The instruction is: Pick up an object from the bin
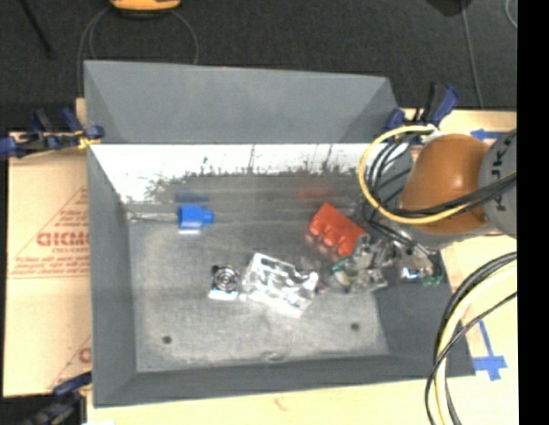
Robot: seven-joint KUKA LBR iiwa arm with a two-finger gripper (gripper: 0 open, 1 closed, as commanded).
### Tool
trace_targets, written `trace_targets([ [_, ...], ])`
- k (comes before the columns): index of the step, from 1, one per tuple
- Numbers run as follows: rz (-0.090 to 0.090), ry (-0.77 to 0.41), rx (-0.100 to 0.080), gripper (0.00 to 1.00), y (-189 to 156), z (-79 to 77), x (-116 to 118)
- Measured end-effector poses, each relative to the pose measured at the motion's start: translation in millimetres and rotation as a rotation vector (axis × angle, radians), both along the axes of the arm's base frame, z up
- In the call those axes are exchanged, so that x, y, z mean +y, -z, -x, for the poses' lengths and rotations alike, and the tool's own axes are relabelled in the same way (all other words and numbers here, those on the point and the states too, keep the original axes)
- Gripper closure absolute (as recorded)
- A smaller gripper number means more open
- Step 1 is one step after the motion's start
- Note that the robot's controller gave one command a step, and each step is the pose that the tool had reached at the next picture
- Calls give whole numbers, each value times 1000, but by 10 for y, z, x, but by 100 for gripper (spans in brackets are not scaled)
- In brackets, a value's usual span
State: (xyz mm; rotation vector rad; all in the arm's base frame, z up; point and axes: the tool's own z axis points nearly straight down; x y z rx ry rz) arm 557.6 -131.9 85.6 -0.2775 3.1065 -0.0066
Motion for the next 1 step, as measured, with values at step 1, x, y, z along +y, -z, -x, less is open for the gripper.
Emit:
trace_targets([
  [1,-2,-89,15,100,-8,-133,-196],
])
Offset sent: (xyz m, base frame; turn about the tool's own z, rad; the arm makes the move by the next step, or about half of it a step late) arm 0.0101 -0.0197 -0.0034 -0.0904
